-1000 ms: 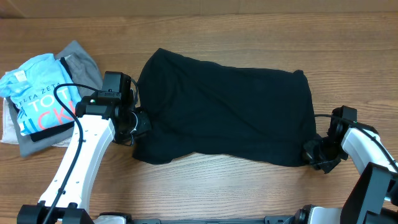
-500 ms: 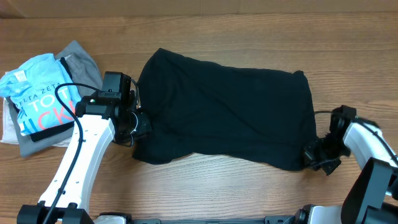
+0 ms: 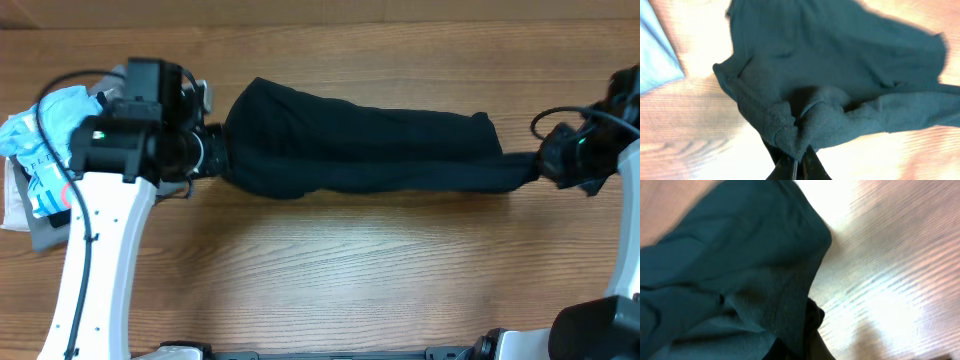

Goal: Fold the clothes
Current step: 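Lift the shirt with both grippers and swing it toward the far side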

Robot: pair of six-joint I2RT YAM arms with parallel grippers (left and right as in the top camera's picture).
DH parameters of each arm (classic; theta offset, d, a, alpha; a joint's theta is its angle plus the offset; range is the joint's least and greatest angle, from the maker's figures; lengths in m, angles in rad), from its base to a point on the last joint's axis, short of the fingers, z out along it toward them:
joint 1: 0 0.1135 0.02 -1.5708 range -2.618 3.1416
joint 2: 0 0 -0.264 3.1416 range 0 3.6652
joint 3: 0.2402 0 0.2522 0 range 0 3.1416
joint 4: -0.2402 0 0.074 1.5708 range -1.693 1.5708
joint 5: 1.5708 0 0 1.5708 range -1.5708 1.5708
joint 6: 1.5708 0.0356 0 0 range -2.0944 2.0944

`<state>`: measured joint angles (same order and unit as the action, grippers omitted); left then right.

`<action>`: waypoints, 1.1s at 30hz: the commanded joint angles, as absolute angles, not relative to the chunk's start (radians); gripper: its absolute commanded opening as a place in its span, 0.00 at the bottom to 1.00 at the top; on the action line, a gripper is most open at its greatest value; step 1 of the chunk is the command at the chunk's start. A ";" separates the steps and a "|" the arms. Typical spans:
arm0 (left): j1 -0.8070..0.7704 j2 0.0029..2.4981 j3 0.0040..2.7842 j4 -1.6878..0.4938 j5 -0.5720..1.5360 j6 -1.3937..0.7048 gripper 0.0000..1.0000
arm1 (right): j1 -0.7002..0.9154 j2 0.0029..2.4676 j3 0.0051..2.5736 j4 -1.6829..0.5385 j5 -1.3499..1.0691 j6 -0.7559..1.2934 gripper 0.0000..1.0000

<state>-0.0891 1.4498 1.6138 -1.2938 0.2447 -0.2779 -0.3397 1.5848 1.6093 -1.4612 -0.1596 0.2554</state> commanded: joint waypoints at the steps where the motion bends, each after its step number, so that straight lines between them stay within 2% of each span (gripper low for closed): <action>1: -0.083 1.444 1.756 -1.325 0.262 -0.250 0.04 | -0.340 1.576 1.734 -1.501 -0.166 0.204 0.04; 13: -0.057 1.438 2.131 -1.468 0.259 -0.251 0.04 | -0.373 1.556 2.146 -1.615 -0.167 0.182 0.04; 19: -0.030 1.402 2.210 -1.430 0.231 -0.262 0.04 | -0.390 1.552 2.349 -1.610 -0.166 0.181 0.04; 26: -0.030 1.449 2.192 -1.339 0.225 -0.262 0.04 | -0.387 1.591 2.370 -1.557 -0.167 0.147 0.04; 33: -0.033 1.652 2.187 -1.255 0.230 -0.262 0.04 | -0.329 1.766 2.370 -1.520 -0.215 0.099 0.04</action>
<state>-0.0429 1.5520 2.1887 -1.2877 0.2501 -0.2771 -0.3580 1.6791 2.3573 -1.5433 -0.2043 0.1307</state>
